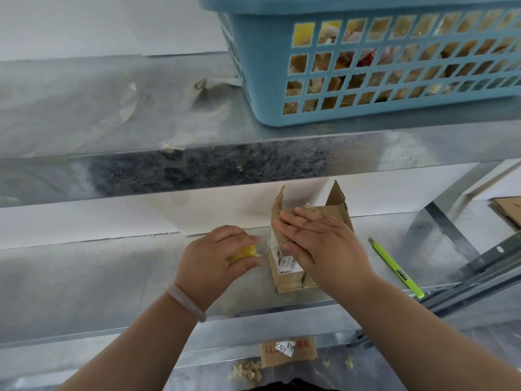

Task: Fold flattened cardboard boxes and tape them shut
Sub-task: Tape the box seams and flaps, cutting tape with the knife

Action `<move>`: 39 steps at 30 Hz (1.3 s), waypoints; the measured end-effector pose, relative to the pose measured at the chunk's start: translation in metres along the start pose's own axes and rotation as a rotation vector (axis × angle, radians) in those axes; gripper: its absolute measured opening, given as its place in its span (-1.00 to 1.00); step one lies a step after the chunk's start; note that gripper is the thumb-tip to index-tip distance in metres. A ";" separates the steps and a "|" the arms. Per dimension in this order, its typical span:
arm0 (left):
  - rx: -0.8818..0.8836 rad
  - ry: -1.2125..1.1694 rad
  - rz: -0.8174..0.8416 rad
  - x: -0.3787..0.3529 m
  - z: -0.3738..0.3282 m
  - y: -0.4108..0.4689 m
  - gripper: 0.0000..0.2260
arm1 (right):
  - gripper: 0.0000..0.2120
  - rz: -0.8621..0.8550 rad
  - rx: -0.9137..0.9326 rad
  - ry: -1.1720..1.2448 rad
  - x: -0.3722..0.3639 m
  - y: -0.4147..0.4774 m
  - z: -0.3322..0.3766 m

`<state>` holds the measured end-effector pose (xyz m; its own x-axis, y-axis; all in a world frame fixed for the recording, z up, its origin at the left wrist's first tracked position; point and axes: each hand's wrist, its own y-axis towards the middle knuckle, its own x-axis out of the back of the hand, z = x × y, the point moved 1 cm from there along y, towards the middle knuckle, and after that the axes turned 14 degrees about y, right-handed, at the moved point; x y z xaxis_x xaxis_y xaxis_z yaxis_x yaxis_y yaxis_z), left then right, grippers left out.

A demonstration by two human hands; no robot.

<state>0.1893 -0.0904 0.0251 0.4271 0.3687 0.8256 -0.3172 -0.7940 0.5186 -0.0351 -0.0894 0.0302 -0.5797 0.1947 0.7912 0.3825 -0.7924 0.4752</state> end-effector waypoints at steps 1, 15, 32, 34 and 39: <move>0.061 -0.059 0.034 -0.001 -0.002 -0.001 -0.54 | -0.61 -0.006 -0.002 0.000 0.001 -0.001 0.000; 0.082 -0.060 0.100 -0.014 -0.020 0.006 -0.76 | -0.59 -0.033 0.184 0.013 0.007 -0.003 -0.004; 0.125 -0.096 0.122 -0.008 -0.022 0.006 -0.70 | -0.84 0.171 -1.177 -0.224 0.010 -0.131 -0.144; 0.128 -0.104 0.118 -0.008 -0.022 0.007 -0.71 | -0.84 0.098 -1.193 -0.081 0.009 -0.124 -0.130; 0.169 -0.134 0.132 -0.007 -0.019 0.004 -0.72 | -0.89 -0.395 -1.064 0.302 0.027 -0.103 -0.041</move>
<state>0.1687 -0.0875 0.0254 0.5030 0.1981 0.8413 -0.2365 -0.9047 0.3544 -0.1193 -0.0265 -0.0133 -0.7254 0.5036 0.4692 -0.5734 -0.8192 -0.0072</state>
